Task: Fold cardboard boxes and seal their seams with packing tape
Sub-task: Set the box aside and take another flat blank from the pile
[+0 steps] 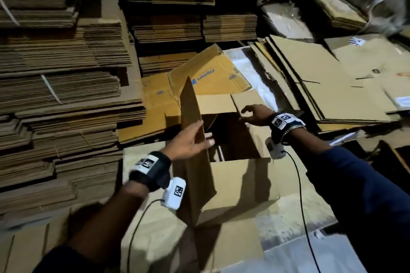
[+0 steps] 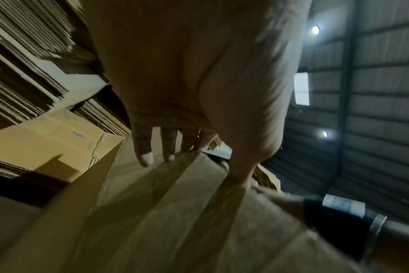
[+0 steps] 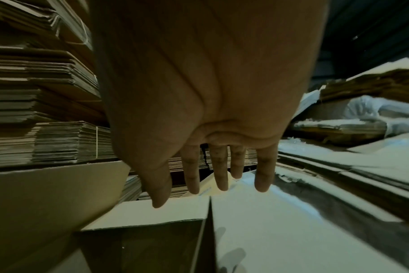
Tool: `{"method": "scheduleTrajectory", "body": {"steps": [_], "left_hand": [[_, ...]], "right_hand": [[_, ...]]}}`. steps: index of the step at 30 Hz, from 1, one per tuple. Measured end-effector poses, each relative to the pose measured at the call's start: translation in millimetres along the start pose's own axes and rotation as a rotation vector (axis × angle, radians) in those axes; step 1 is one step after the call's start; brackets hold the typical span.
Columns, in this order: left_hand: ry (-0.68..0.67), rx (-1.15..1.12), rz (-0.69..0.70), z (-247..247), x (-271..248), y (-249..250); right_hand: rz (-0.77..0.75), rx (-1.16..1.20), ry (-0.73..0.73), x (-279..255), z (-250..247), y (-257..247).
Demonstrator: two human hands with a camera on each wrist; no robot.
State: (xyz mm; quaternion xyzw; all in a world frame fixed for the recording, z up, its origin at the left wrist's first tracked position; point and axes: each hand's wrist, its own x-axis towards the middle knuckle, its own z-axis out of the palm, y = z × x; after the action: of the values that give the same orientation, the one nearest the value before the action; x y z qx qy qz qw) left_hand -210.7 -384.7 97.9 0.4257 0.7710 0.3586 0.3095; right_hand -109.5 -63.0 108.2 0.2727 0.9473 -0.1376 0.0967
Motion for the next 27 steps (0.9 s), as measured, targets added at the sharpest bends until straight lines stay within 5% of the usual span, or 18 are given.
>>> {"method": "scheduleTrajectory", "body": {"steps": [4,7,11,14,20,23,27], "left_hand": [[-0.032,0.088,0.009,52.8,8.0,-12.1],[-0.159,0.492,0.033,93.3,4.1,-40.2],[-0.086,0.631,0.100,119.5,0.1,-67.7],[-0.086,0.630,0.100,118.0,-0.6,-66.0],[-0.041,0.636,0.106,120.2,-2.3,-68.2],[0.002,0.649,0.130,122.4,-4.5,-69.4],[0.086,0.662,0.179,131.2,-5.7,-76.3]], "right_hand": [[0.173,-0.062,-0.003,-43.2,7.8,41.1],[0.380,-0.055,-0.022,-82.4,29.7,71.7],[0.616,0.070,-0.042,-123.4,60.9,102.7],[0.579,0.274,0.013,-139.1,77.7,103.9],[0.383,0.488,0.355,-166.0,52.8,58.6],[0.284,0.859,0.112,-183.0,36.8,18.1],[0.227,0.604,0.019,-189.7,68.7,-9.9]]}}
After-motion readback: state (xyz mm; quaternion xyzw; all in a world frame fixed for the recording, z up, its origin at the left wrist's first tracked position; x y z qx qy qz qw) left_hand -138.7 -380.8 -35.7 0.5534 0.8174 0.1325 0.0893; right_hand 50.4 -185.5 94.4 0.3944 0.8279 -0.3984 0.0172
